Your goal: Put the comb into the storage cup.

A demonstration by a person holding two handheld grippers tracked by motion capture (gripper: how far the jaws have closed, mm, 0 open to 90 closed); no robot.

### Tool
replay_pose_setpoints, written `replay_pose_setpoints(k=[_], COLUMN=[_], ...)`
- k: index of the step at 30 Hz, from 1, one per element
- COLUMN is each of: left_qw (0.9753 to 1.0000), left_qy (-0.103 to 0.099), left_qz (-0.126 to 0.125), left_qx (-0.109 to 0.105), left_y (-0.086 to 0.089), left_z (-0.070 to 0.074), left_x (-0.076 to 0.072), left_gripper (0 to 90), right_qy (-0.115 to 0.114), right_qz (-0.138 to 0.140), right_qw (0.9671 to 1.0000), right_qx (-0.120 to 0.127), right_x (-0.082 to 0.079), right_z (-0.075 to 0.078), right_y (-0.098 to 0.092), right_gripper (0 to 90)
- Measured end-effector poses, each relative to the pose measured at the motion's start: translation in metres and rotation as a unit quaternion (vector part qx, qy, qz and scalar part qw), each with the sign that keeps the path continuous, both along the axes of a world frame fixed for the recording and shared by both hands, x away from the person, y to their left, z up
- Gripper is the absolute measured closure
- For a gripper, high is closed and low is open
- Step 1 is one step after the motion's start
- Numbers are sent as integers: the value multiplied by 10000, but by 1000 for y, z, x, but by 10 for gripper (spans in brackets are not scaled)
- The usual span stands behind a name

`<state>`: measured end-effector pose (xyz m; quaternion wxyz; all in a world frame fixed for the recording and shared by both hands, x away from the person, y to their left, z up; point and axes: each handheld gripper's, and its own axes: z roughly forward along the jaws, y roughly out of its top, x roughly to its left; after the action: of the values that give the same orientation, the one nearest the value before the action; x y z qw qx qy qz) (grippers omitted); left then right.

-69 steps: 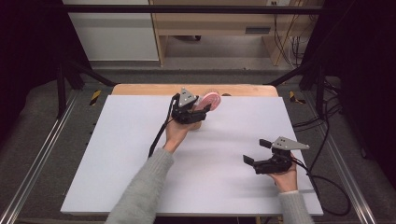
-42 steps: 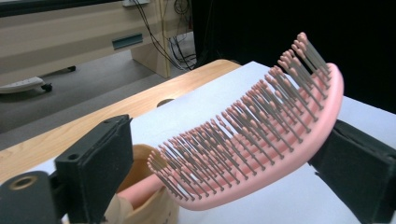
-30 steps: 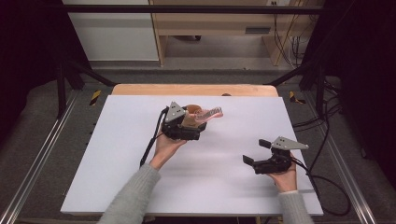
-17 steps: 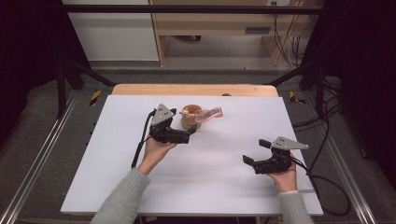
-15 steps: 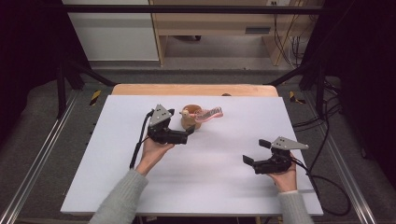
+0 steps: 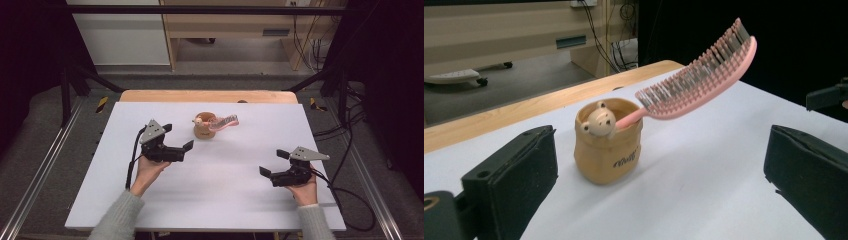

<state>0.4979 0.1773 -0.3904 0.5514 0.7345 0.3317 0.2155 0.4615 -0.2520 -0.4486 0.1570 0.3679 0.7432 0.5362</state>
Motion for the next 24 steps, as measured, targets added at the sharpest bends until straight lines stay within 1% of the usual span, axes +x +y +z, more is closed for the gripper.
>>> replay_pose_setpoints(k=[7,10,12,18,24], left_qw=[10000,9999,9999,9997,9992], left_qy=[34,57,77,132,200], left_qz=[40,44,75,191,307], left_qx=[21,82,117,107,148], left_y=[17,23,29,47,64], left_z=[-9,-13,-16,-24,-33], left_x=[-9,-13,-16,-22,-29], left_gripper=[6,6,6,6,6], right_qy=[17,27,24,25,-12], right_qz=[-1,-2,-7,2,-2], right_qw=[10000,10000,10000,10000,10000], right_qx=[-20,-15,-16,-20,-26], right_x=[0,0,0,0,0], right_z=[-1,-1,-1,-1,-2], right_y=[1,1,1,1,1], right_gripper=[0,0,0,0,0])
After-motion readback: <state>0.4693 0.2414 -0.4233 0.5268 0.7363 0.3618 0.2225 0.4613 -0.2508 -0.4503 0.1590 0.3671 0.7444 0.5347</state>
